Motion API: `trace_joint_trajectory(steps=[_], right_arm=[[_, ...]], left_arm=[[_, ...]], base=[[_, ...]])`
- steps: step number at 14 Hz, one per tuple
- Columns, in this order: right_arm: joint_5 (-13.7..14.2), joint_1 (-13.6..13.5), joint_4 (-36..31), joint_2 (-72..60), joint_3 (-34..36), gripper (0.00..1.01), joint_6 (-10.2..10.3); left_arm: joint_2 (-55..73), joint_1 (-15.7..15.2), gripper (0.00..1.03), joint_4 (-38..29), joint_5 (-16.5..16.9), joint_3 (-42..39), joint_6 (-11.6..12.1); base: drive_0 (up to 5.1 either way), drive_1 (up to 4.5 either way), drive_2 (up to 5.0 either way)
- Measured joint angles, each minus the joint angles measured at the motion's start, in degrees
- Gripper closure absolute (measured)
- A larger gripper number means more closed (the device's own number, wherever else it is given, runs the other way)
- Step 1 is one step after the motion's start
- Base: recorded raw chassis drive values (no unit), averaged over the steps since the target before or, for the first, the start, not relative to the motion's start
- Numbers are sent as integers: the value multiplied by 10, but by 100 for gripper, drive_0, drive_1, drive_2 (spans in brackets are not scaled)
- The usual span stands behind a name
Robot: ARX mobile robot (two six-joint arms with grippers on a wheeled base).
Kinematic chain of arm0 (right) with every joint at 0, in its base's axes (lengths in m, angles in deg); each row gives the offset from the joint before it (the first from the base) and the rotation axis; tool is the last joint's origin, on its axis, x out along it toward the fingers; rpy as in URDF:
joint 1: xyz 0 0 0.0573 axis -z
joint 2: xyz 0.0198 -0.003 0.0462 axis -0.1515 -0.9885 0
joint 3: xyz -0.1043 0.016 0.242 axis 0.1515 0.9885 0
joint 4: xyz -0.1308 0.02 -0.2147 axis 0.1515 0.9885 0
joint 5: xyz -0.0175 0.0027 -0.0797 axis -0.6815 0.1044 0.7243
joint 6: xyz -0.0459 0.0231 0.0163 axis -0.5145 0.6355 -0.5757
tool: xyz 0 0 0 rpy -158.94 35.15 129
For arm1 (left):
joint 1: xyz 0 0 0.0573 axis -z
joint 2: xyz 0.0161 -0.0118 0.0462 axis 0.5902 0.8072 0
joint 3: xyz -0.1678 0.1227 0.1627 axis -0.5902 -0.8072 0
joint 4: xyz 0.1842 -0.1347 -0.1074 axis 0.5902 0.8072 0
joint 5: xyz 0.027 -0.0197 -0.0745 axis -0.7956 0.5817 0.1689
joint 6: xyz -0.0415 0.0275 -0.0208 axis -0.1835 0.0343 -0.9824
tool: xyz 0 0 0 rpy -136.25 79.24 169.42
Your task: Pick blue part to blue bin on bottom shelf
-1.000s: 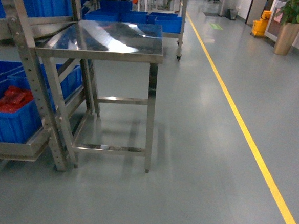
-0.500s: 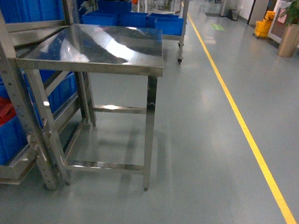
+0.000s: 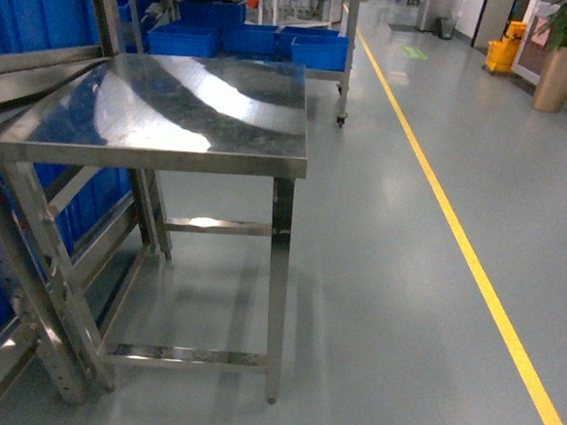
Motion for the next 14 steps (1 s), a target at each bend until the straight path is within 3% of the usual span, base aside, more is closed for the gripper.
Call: trace_joint_trajectory(steps=[10,14], right_arm=[[1,0,1,0,0,3,0],[0,0,-1,0,0,3,0]], left_arm=[[1,0,60,-2,3,0,0],[0,1,60,0,0,0,0]], base=[[1,404,-402],[-473,264,264]])
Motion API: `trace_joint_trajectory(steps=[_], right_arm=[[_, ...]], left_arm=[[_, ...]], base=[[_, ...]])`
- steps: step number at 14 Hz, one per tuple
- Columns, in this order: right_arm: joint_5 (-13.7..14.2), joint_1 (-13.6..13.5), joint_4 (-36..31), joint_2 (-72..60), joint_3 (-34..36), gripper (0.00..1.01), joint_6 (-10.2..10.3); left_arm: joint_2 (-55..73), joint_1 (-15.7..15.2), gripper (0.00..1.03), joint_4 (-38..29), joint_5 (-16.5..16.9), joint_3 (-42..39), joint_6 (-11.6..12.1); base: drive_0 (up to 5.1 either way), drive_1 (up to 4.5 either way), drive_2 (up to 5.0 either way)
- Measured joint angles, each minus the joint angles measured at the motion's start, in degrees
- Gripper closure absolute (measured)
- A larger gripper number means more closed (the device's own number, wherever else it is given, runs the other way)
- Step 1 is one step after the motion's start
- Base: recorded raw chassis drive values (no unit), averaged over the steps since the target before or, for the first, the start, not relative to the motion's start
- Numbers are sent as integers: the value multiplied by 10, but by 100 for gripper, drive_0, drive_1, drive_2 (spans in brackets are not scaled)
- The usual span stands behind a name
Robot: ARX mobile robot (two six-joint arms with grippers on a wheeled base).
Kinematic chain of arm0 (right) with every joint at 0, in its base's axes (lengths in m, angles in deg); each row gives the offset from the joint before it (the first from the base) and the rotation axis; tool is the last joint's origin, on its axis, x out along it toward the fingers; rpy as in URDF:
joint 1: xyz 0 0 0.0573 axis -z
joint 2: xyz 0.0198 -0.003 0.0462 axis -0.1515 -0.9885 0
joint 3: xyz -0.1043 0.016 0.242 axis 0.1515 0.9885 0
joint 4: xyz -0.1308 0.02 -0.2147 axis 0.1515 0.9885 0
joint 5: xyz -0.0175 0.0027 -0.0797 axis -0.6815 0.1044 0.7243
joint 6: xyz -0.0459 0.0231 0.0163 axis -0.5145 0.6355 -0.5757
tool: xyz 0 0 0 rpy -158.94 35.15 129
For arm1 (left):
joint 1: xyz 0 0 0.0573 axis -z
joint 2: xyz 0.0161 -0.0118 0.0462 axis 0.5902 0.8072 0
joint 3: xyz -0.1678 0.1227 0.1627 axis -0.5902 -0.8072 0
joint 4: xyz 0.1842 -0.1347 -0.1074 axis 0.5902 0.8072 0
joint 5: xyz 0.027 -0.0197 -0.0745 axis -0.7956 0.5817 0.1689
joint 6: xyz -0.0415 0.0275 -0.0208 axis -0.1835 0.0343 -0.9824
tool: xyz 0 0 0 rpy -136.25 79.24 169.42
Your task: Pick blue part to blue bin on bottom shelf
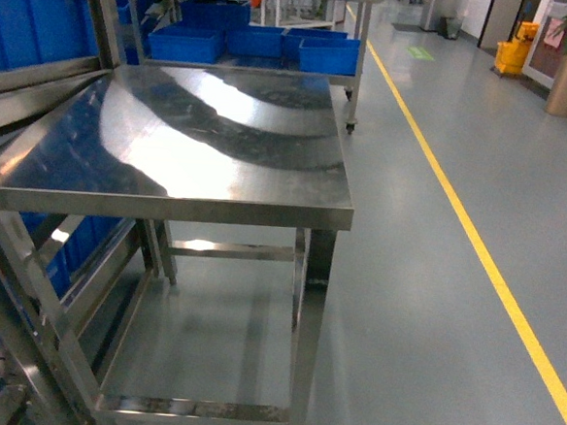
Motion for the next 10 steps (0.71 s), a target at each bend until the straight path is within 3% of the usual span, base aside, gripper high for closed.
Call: trace_joint_trajectory(steps=[10], right_arm=[[0,0,1,0,0,3,0]], left_arm=[[0,0,60,0,2,0,0]], base=[[-467,137,362]])
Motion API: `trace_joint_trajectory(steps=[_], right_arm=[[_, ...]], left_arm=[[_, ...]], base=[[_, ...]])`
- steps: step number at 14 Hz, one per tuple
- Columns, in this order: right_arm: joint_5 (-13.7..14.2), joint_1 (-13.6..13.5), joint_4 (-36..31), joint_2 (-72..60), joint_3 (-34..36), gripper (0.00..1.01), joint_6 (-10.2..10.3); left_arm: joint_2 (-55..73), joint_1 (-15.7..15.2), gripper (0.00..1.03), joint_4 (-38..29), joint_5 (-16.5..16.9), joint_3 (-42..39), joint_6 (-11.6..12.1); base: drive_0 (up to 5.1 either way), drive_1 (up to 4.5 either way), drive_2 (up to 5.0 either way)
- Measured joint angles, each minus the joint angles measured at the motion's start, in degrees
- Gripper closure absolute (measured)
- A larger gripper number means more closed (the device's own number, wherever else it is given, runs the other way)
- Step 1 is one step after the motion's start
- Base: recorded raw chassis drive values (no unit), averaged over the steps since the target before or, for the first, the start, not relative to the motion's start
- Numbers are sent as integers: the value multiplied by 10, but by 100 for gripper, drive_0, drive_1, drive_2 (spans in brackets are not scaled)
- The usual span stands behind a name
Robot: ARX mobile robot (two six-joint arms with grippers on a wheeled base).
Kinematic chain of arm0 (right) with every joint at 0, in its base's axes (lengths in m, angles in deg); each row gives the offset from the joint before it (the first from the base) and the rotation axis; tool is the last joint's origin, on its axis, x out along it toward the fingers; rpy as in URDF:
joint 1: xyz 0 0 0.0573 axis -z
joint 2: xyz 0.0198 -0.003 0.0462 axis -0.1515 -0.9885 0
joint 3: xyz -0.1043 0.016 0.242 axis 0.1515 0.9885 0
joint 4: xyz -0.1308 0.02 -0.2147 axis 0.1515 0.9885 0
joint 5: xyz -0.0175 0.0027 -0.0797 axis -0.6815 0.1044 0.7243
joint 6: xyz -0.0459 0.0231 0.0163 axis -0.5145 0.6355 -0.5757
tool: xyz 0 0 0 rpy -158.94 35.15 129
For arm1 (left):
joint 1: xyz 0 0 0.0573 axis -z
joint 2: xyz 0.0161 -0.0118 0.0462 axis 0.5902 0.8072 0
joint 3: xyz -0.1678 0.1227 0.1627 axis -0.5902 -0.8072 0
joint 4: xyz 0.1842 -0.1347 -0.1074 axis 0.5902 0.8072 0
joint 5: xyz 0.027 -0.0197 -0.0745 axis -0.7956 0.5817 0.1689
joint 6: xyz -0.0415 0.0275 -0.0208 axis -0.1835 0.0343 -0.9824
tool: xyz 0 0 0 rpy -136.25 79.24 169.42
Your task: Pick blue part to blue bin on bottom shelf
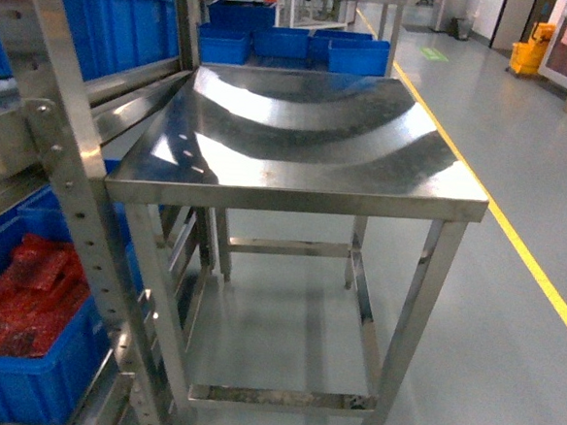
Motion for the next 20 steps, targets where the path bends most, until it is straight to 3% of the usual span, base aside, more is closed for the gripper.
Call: trace_joint_trajectory(steps=[20], right_arm=[[0,0,-1,0,0,3,0]], left_arm=[[0,0,60,-2,-2,0,0]], base=[[-497,216,268]])
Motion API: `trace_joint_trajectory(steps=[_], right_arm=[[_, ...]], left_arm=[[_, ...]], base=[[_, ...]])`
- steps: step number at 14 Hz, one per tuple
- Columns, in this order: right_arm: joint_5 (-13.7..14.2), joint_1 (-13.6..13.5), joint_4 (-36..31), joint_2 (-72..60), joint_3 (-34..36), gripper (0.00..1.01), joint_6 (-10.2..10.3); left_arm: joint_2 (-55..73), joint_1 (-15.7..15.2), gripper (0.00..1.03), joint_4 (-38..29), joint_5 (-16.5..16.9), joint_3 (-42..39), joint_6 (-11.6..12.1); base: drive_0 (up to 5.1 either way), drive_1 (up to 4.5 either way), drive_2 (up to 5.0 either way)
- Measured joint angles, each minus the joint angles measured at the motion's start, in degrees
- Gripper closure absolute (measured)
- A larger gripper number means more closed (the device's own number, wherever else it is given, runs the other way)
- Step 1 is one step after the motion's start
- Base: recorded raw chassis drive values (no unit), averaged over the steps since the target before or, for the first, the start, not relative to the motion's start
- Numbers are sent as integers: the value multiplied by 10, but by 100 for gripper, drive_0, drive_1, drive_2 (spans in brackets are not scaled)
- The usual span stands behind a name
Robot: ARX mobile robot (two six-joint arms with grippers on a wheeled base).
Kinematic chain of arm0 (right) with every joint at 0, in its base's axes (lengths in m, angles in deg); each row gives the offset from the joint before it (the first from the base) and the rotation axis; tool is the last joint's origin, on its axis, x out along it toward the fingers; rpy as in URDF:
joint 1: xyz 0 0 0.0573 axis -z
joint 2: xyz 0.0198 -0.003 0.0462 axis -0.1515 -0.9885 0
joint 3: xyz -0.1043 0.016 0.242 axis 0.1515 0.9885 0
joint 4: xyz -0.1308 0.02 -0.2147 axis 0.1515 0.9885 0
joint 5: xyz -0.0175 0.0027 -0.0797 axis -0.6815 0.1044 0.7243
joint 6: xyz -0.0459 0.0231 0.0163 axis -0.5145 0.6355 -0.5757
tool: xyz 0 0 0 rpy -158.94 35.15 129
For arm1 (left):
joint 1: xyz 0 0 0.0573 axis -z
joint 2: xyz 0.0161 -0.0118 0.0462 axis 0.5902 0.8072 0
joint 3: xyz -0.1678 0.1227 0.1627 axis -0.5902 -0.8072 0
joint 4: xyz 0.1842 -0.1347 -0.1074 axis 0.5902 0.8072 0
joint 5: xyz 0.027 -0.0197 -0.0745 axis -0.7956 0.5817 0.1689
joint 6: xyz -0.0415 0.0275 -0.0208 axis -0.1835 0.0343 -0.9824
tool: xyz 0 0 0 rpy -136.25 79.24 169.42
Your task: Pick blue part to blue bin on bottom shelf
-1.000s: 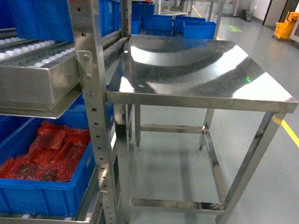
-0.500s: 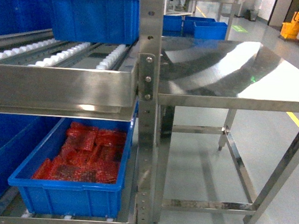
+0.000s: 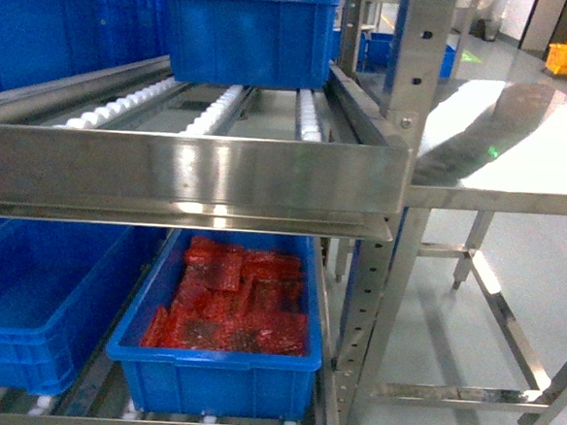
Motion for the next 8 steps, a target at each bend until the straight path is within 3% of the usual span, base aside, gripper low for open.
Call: trace_joint_trajectory(steps=[8], right_arm=[[0,0,0,0,0,3,0]], left_arm=[[0,-1,60,2,0,0,0]], base=[[-501,244,244]])
